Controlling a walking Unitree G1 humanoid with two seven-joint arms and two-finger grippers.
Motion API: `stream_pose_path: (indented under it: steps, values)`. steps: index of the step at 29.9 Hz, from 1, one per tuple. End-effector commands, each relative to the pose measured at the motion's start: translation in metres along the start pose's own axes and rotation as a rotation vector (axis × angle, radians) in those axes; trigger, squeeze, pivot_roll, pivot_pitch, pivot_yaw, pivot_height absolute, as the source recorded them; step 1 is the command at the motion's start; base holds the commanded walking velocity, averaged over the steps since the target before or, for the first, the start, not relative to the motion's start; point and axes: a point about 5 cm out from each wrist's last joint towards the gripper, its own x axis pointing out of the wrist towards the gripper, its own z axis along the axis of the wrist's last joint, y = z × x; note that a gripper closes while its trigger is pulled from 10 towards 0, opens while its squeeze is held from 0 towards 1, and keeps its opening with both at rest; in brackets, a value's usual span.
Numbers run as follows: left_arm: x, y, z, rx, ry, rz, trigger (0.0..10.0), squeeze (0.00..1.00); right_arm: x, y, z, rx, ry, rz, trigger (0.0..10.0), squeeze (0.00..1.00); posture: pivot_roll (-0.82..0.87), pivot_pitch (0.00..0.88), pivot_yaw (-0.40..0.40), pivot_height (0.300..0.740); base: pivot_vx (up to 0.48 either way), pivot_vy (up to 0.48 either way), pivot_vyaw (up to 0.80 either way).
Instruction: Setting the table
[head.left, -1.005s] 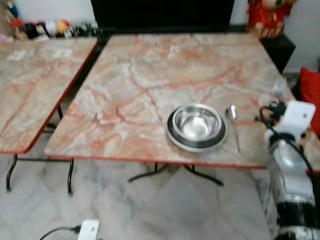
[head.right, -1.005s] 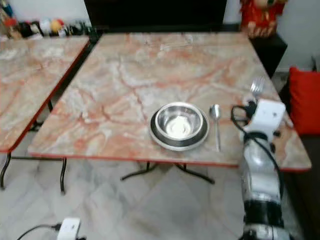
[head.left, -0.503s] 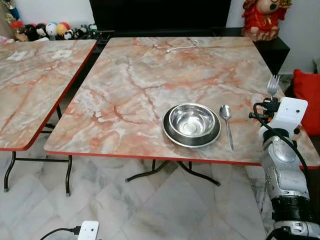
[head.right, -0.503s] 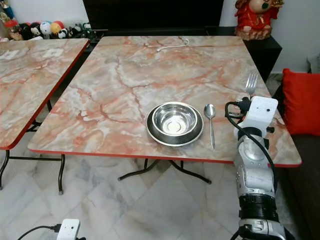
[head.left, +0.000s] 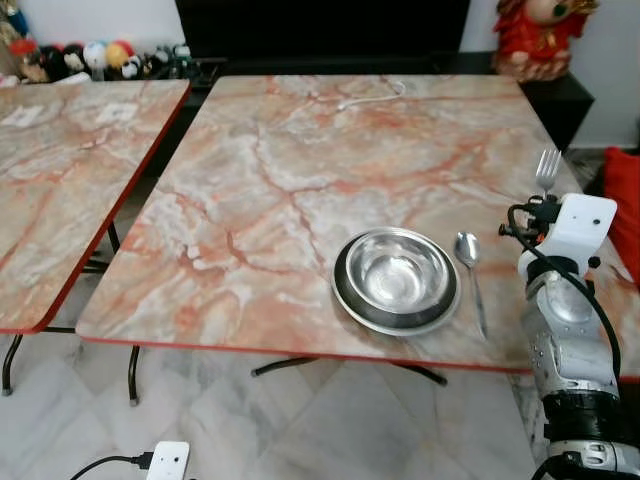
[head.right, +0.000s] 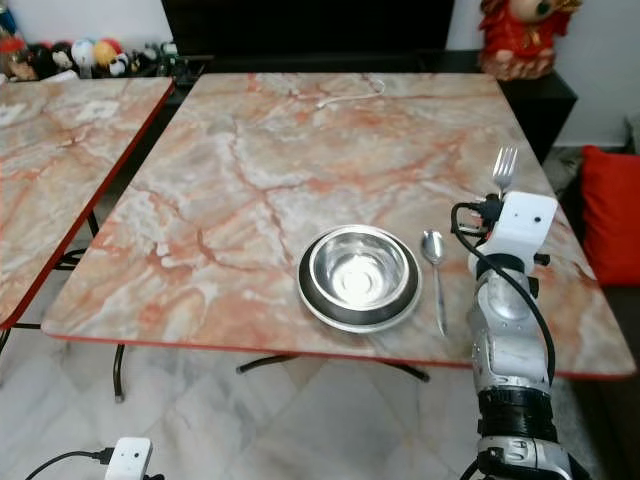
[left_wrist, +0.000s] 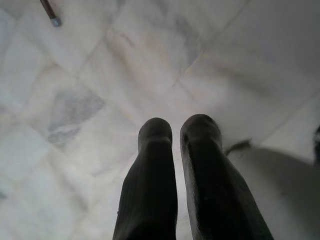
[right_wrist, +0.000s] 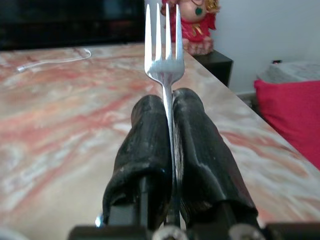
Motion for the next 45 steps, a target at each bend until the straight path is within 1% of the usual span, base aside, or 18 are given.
stream_pose_path:
  steps: [1,8,13,16,18,19,21,22,24,25,27,28,31,33,34,38,45]
  values:
    - [0.001,-0.005,0.000,-0.012,0.006,-0.009,10.0,0.00,0.000,-0.017,-0.001,-0.014,0.009,-0.058,10.0,0.00,-0.10,0.105,0.062,0.740,0.000,0.000,0.00]
    - [0.001,-0.006,0.001,-0.007,0.007,-0.014,10.0,0.00,-0.001,-0.021,-0.003,-0.023,0.031,-0.083,10.0,0.00,-0.10,0.109,0.063,0.740,0.000,0.000,0.00]
    - [0.001,-0.005,0.000,-0.006,0.013,-0.012,10.0,0.00,-0.004,-0.026,-0.005,-0.050,0.073,-0.096,10.0,0.00,-0.11,0.112,0.063,0.740,0.000,0.000,0.00]
    - [0.001,-0.005,-0.001,-0.004,0.018,-0.013,10.0,0.00,-0.009,-0.033,-0.006,-0.076,0.121,-0.105,10.0,0.00,-0.12,0.116,0.064,0.740,0.000,0.000,0.00]
    - [0.001,-0.005,-0.001,-0.002,0.022,-0.015,10.0,0.00,-0.016,-0.040,-0.006,-0.110,0.182,-0.103,10.0,0.00,-0.12,0.117,0.064,0.740,0.000,0.000,0.00]
    - [0.001,-0.005,-0.001,-0.002,0.022,-0.015,10.0,0.00,-0.017,-0.041,-0.007,-0.112,0.189,-0.100,10.0,0.00,-0.13,0.118,0.063,0.740,0.000,0.000,0.00]
    - [0.001,-0.006,0.000,-0.001,0.023,-0.018,10.0,0.00,-0.024,-0.041,-0.013,-0.141,0.253,-0.053,10.0,0.00,-0.13,0.120,0.062,0.740,0.000,0.000,0.00]
    - [0.001,-0.006,0.000,-0.001,0.023,-0.018,10.0,0.00,-0.024,-0.041,-0.013,-0.141,0.253,-0.053,10.0,0.00,-0.13,0.120,0.062,0.740,0.000,0.000,0.00]
    - [0.002,-0.007,0.000,-0.001,0.023,-0.020,10.0,0.00,-0.029,-0.039,-0.020,-0.104,0.296,-0.026,10.0,0.00,-0.14,0.122,0.064,0.740,0.000,0.000,0.00]
    - [0.002,-0.007,0.000,-0.001,0.023,-0.020,10.0,0.00,-0.029,-0.039,-0.020,-0.104,0.296,-0.026,10.0,0.00,-0.14,0.122,0.064,0.740,0.000,0.000,0.00]
    - [0.002,-0.009,0.002,0.000,0.023,-0.027,10.0,0.00,-0.031,-0.035,-0.038,-0.036,0.373,0.003,10.0,0.00,-0.13,0.120,0.064,0.740,0.000,0.000,0.00]
    - [0.002,-0.009,0.002,0.000,0.023,-0.027,10.0,0.00,-0.031,-0.035,-0.038,-0.036,0.373,0.003,10.0,0.00,-0.13,0.120,0.064,0.740,0.000,0.000,0.00]
    - [0.002,-0.009,0.002,-0.002,0.024,-0.027,10.0,0.00,-0.034,-0.029,-0.048,0.004,0.429,0.026,10.0,0.00,-0.12,0.117,0.061,0.740,0.000,0.000,0.00]
    - [0.002,-0.008,0.001,-0.003,0.025,-0.023,10.0,0.00,-0.033,-0.024,-0.050,0.049,0.441,0.053,10.0,0.00,-0.13,0.116,0.061,0.740,0.000,0.000,0.00]
    - [0.002,-0.008,0.001,-0.003,0.026,-0.023,10.0,0.00,-0.033,-0.022,-0.051,0.055,0.444,0.059,10.0,0.00,-0.12,0.115,0.060,0.740,0.000,0.000,0.00]
    - [0.002,-0.008,0.000,-0.007,0.026,-0.021,10.0,0.00,-0.032,-0.025,-0.060,0.020,0.471,0.046,10.0,0.00,-0.11,0.114,0.058,0.740,0.000,0.000,0.00]
    - [0.002,-0.008,-0.001,-0.005,0.028,-0.021,10.0,0.00,-0.030,-0.023,-0.067,0.019,0.488,0.053,10.0,0.00,-0.11,0.110,0.055,0.740,0.000,0.000,0.00]
